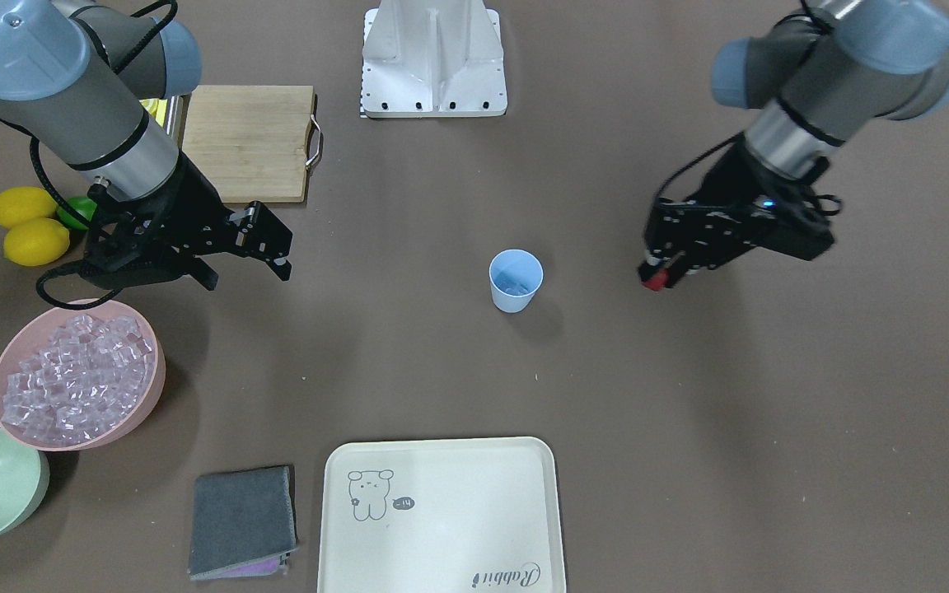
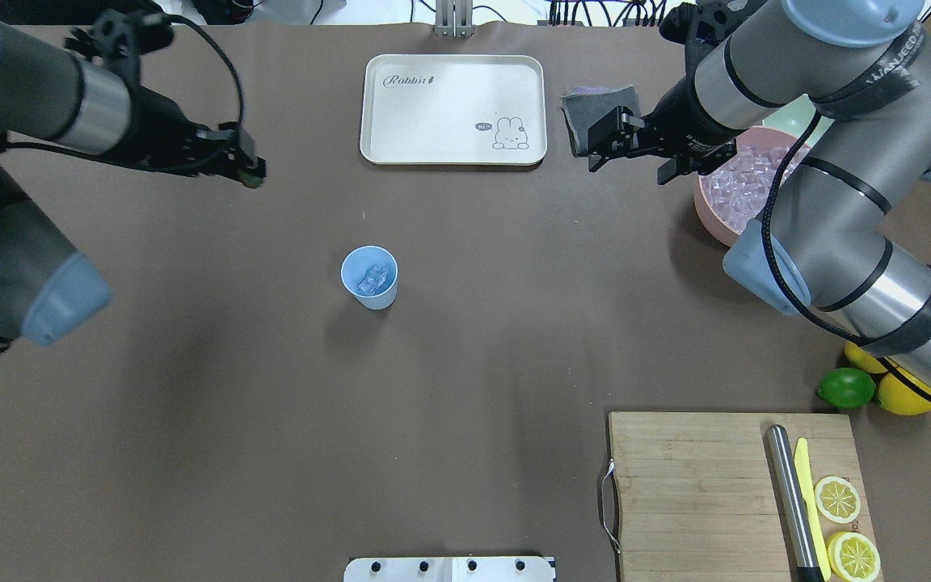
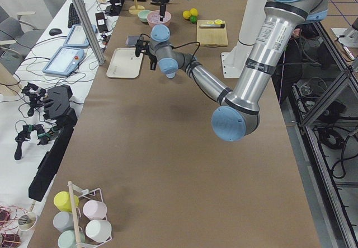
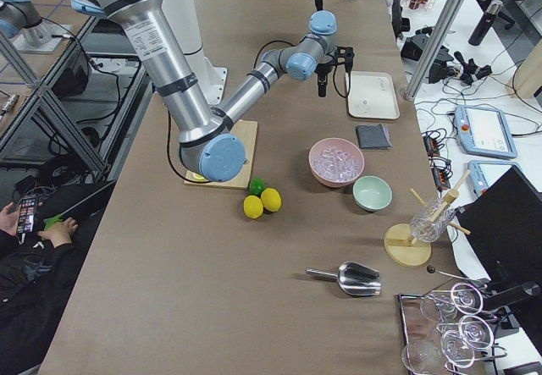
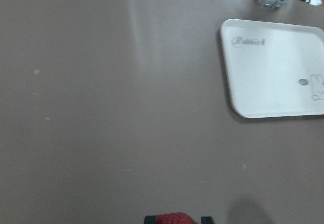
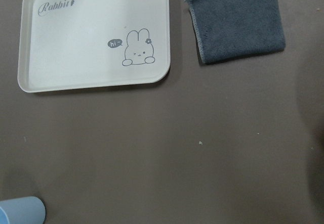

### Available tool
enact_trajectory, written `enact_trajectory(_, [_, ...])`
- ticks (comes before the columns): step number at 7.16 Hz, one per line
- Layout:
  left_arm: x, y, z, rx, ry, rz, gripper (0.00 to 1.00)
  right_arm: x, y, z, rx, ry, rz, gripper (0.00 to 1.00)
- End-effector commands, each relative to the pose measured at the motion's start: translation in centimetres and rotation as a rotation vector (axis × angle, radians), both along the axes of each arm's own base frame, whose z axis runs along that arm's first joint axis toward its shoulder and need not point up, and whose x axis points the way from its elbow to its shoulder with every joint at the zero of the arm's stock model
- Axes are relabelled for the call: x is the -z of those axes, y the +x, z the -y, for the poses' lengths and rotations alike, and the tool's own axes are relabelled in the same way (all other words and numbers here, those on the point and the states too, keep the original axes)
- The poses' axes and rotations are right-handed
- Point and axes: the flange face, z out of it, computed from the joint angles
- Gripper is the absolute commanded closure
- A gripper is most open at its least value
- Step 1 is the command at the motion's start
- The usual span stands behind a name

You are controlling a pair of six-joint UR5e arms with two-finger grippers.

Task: Put ice and strawberries in cup
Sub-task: 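Carry the red strawberry with the left gripper over the blue cup and release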

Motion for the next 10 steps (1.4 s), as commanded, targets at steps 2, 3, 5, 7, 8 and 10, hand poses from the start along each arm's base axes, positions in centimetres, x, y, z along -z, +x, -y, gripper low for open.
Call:
enact_trajectory(2, [2.1, 10.7, -3.7, -0.012, 0.004, 0.016, 1.0, -0.7, 1.0, 0.6, -0.018, -0.007, -0.009, 0.01])
enact_trajectory(3, [1.3, 12.9, -4.8, -0.006, 0.01, 0.04, 1.0, -0.6, 1.0, 0.6, -0.019, -0.006, -0.007, 0.01])
enact_trajectory(5, [0.3, 14.2, -5.5, -0.02, 0.004, 0.057, 1.0, -0.5, 1.3, 0.7, -0.022, -0.004, -0.005, 0.01])
enact_trajectory(7, [0.0, 13.6, -5.7, -0.019, 0.008, 0.059, 0.03, -0.2, 1.5, 0.6, -0.02, -0.002, 0.001, 0.01])
enact_trajectory(8, [1.0, 12.7, -5.7, -0.019, 0.021, 0.045, 0.02, -0.1, 1.6, 0.6, -0.02, -0.003, 0.004, 0.01])
enact_trajectory(10, [1.8, 8.8, -3.4, -0.016, 0.008, 0.015, 0.02, -0.6, 3.3, 1.5, -0.036, -0.02, 0.001, 0.01])
